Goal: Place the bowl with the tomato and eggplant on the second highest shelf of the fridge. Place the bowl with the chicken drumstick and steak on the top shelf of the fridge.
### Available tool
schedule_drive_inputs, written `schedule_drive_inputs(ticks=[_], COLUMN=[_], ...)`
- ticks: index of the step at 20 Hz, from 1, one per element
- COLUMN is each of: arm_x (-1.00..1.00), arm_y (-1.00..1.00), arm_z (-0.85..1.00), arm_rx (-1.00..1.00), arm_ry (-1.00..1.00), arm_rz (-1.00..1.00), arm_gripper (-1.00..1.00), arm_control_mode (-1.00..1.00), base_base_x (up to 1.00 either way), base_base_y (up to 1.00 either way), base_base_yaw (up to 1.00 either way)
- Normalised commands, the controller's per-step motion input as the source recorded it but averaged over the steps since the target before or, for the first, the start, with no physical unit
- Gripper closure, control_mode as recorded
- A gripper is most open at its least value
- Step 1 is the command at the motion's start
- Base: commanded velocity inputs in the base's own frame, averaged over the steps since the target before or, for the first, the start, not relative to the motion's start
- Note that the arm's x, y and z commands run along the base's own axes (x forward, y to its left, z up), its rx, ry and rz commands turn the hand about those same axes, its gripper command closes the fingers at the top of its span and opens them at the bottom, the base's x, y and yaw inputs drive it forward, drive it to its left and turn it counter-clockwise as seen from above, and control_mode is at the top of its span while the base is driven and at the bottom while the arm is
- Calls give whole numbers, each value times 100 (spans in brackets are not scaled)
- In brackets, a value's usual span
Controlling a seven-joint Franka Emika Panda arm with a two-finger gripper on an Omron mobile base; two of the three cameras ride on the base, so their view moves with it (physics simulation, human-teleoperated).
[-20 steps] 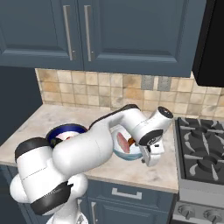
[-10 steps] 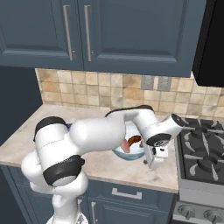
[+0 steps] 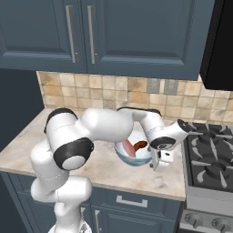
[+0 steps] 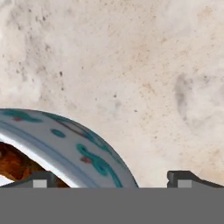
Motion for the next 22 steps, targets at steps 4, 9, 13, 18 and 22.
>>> schedule_drive_inputs(ticks=[4, 9, 13, 18, 22], arm_x=[35, 3, -1, -11, -32], arm_y=[43, 25, 0, 34, 66], arm_z=[-31, -19, 0, 20, 69], arm_rx=[-1, -1, 0, -6, -20], arm_ry=[3, 1, 0, -10, -25], arm_rz=[-10, -2, 0, 0, 0], arm_gripper=[100, 100, 100, 100, 100], arm_control_mode=[-100, -100, -100, -100, -100], base_base_x=[0, 0, 0, 0, 0], base_base_y=[0, 0, 0, 0, 0], base_base_yaw=[0, 0, 0, 0, 0])
